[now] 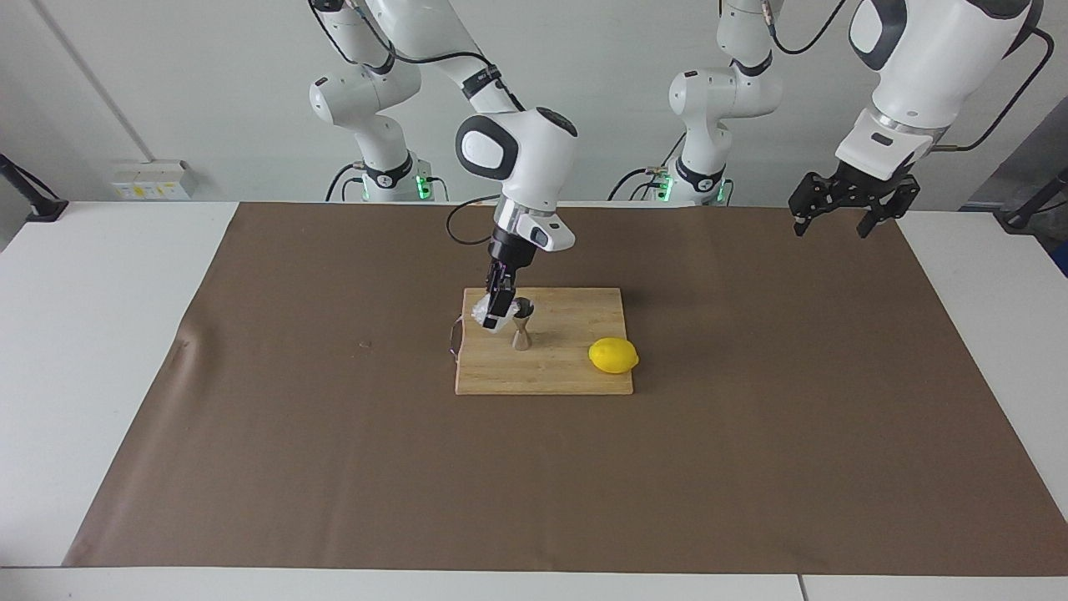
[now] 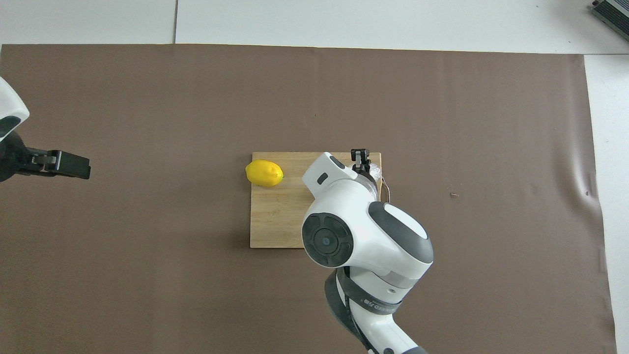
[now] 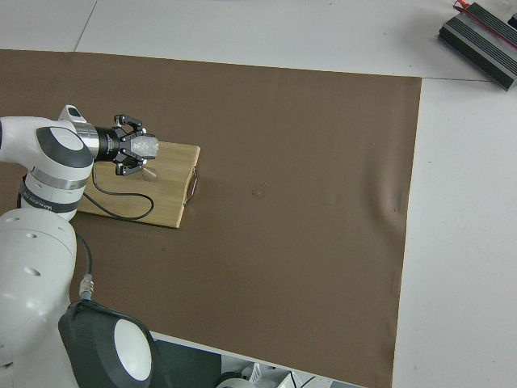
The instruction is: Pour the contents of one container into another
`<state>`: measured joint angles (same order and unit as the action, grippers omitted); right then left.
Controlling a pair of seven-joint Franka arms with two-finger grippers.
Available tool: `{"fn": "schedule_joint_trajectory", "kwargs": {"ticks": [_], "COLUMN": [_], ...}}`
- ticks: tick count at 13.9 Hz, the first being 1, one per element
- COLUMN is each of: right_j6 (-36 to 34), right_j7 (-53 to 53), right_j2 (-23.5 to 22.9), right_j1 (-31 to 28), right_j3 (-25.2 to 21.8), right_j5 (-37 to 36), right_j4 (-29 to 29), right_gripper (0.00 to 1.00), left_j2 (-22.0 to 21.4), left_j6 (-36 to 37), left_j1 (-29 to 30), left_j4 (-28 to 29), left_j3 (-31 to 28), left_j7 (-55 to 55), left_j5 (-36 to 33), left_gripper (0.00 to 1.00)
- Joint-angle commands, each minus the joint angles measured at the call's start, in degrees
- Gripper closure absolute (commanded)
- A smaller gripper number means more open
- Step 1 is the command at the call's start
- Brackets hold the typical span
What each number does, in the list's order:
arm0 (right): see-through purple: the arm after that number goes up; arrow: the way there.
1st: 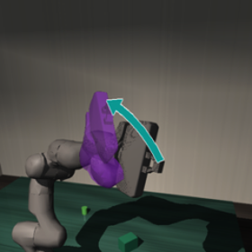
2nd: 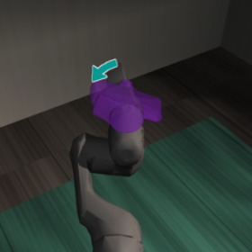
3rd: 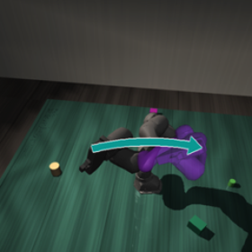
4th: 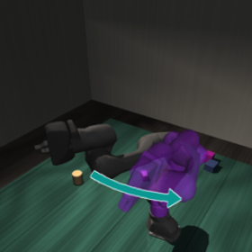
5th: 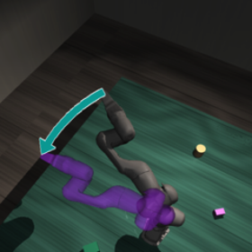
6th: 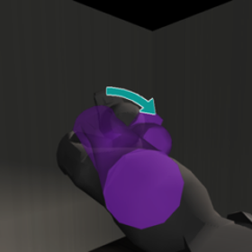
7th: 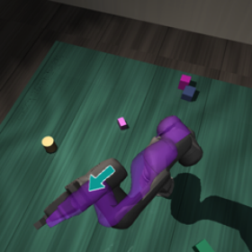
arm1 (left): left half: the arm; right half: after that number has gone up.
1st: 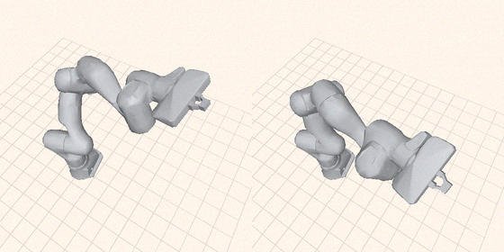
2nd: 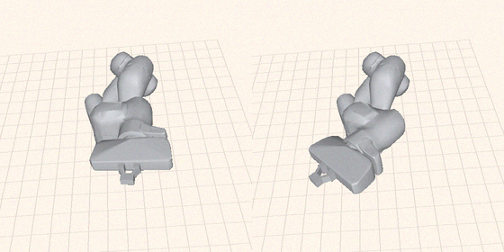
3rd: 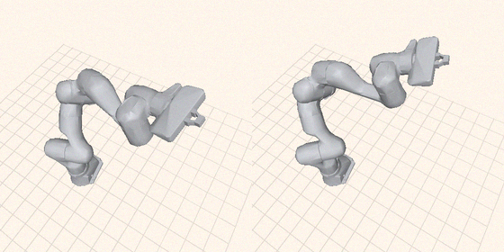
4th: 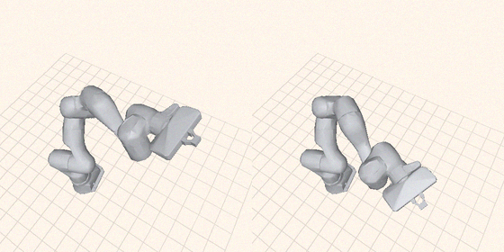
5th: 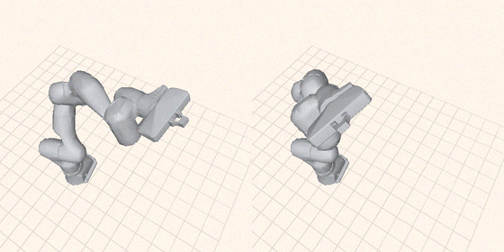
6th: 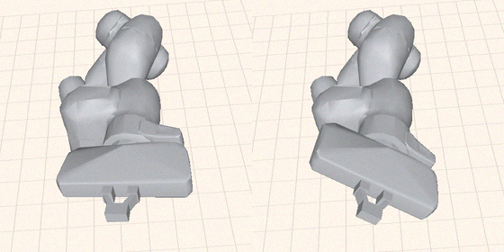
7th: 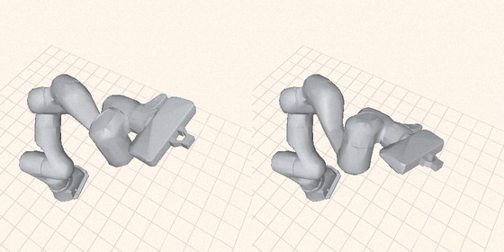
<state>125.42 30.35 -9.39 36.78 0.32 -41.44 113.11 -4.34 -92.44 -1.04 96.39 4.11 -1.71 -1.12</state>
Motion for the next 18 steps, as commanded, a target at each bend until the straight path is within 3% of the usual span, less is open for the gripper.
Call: {"fn": "schedule_joint_trajectory", "kwargs": {"ticks": [1, 9, 18], "right_j6": [-0.26, 0.26, 0.88], "right_j7": [-3.37, -7.24, -8.47], "right_j2": [2.8, 4.38, 4.47], "right_j1": [0.66, 1.89, 2.06], "right_j3": [0.21, 0.39, 0.39], "right_j5": [-3.9, -11.37, -13.83], "right_j4": [3.52, 6.33, 6.42], "right_gripper": [1.0, 1.0, 1.0], "left_j2": [-1.38, -1.38, -1.38], "left_j6": [-0.11, -0.11, -0.11], "left_j1": [0.6, 0.6, 0.6], "left_j4": [1.25, 1.25, 1.25], "left_j3": [0.28, 0.28, 0.28], "left_j7": [-0.58, -0.58, -0.58], "left_j5": [0.5, 0.5, 0.5], "left_gripper": [0.0, 0.0, 0.0]}}
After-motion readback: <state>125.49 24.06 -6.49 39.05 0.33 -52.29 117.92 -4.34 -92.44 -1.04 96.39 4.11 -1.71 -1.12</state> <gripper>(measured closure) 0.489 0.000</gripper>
